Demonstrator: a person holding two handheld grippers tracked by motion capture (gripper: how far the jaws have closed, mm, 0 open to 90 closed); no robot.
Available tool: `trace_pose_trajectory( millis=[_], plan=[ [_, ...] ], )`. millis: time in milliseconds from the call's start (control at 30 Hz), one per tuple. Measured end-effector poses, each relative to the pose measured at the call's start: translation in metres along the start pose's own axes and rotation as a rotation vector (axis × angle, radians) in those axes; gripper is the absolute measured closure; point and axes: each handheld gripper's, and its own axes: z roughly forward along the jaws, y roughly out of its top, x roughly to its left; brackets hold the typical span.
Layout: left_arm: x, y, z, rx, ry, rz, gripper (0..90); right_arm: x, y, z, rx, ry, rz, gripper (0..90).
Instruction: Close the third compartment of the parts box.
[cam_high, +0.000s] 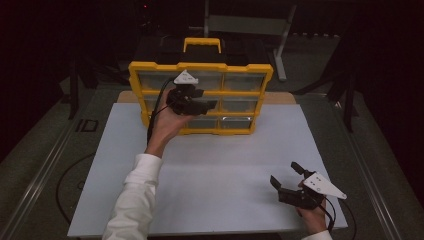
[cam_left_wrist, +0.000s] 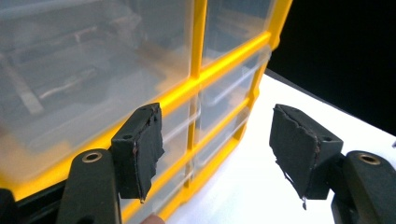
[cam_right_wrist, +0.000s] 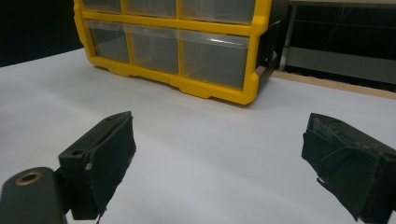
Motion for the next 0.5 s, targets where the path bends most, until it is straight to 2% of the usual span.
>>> trace_pose_trajectory(
  millis=[33, 133, 267, 333, 367, 433, 500],
  plan=[
    [-0.001, -0.004, -0.003, -0.01, 0.019, 0.006, 26.3, 0.0, 0.0, 0.0, 0.0, -0.001, 0.0, 9.3],
    [-0.003, -0.018, -0.013, -0.02, 0.027, 0.016, 16.3, 0.0, 0.0, 0.0, 0.0, 0.0, -0.001, 9.3],
    [-0.006, -0.044, -0.027, -0.04, 0.045, 0.017, 12.1, 0.0, 0.0, 0.0, 0.0, -0.001, -0.005, 9.3],
    [-0.006, -0.049, -0.029, -0.045, 0.053, 0.021, 9.7, 0.0, 0.0, 0.0, 0.0, -0.002, -0.007, 9.3],
    [-0.009, -0.063, -0.038, -0.046, 0.09, 0.029, 9.7, 0.0, 0.0, 0.0, 0.0, -0.002, -0.008, 9.3],
    [-0.011, -0.075, -0.044, -0.041, 0.114, 0.048, 6.8, 0.0, 0.0, 0.0, 0.002, -0.006, -0.004, 9.3],
    [-0.014, -0.088, -0.049, -0.018, 0.165, 0.068, 3.8, -0.001, 0.0, 0.0, 0.001, -0.006, -0.005, 9.3]
  ],
)
